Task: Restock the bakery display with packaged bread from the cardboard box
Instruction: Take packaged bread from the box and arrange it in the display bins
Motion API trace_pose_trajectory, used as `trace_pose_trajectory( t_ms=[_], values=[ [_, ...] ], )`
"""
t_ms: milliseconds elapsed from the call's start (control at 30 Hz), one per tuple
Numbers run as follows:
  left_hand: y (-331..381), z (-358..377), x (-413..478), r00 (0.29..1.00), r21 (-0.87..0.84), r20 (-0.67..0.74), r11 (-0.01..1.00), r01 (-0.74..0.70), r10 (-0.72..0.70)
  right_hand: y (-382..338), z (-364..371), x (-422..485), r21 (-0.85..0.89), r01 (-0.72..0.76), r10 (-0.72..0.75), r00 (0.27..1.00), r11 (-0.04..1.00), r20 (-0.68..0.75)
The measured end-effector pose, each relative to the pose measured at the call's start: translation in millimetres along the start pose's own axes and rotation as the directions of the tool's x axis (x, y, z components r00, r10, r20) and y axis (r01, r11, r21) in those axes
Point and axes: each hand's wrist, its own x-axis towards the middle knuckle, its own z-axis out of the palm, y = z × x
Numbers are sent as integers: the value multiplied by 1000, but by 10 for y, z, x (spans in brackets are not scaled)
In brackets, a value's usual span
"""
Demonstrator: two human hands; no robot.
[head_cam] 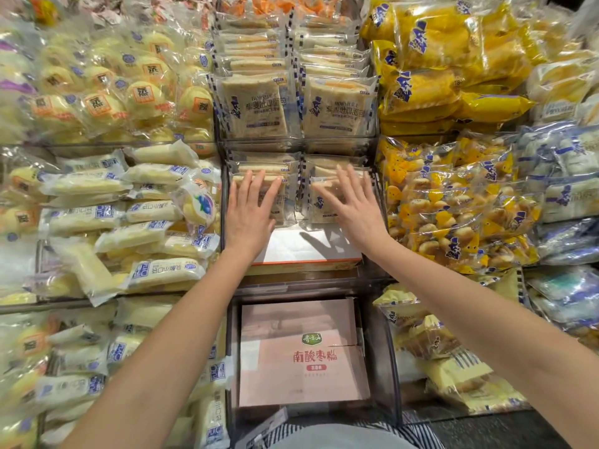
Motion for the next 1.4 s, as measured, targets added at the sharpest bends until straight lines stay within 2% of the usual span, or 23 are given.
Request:
trace_pose_trajectory(
  t_ms=[67,200,333,600,867,967,1100,1300,1400],
  values=[
    [10,-1,-4,1000,-7,23,1000,-1,2,-20,32,-6,16,82,-83,995,997,62],
    [18,16,-9,1000,-32,4,999,6,-6,23,146,35,36,87,-91,989,996,120],
    [50,20,15,999,-71,-32,997,32,-34,25,131,96,13,100,-101,992,995,74],
    [42,104,41,1000,-39,-3,999,24,-24,-194,161,307,18,41,-41,999,999,9],
    [157,27,72,994,1,44,995,97,-97,-170,201,247,-98,23,-14,996,995,90],
    [223,-70,78,988,-29,77,990,135,-132,-161,84,277,-115,33,-17,989,993,145],
    [215,-223,-62,990,-103,75,987,124,-117,-237,-152,214,-8,20,-18,983,1000,181],
    [348,-541,-395,988,-253,82,956,145,-128,-257,-663,-159,22,32,-35,989,999,147],
    [591,-718,-522,995,-268,39,959,94,-87,-138,-909,-433,39,10,-16,986,999,166]
  ],
)
